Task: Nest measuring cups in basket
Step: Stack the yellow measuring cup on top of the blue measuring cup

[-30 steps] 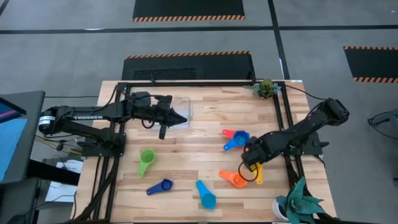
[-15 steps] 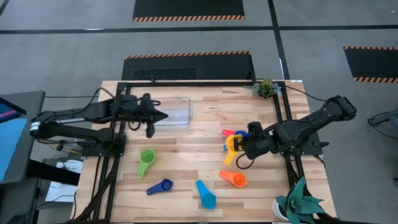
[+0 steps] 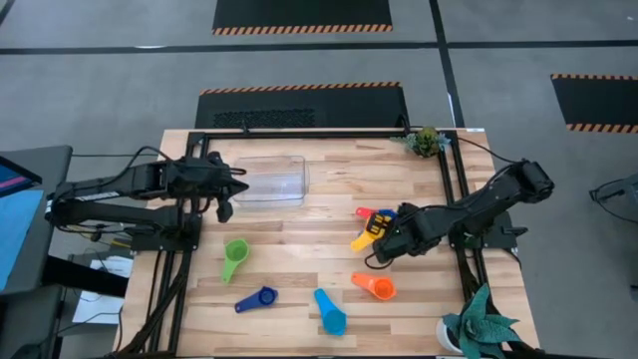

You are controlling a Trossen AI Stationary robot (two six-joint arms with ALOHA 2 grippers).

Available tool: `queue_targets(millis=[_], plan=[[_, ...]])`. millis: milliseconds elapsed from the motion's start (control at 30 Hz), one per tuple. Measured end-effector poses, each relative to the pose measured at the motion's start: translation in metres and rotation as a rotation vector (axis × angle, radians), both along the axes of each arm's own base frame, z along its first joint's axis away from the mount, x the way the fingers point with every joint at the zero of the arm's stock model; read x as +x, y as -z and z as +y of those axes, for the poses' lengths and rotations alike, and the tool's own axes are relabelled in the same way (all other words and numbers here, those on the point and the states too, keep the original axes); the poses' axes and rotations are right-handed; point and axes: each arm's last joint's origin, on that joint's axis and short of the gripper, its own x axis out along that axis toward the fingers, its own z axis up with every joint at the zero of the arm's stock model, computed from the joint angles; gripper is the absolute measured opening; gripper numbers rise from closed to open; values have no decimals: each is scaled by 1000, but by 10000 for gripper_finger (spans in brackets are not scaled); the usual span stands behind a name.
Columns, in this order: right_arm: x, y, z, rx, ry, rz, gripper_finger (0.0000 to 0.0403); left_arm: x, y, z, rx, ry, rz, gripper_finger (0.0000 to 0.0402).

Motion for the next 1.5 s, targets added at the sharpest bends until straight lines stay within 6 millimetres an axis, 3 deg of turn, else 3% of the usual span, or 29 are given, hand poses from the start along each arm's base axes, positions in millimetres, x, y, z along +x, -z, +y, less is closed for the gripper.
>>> queue_targets(millis=[367,700,1000,1500], plan=[[-18,-11,-22,27,60,132,6,-3,3,-1,-14,13,36,0],[-17,-10,-23,37,68,140,12,-3,3,-1,-13,13,34,0],[-16,-11,-25,8,43,138,57,-3,3,-1,-18,10,34,0],[-6,-10,-39,16,-32,117,64,-3,3,-1,-22,11,36,0]])
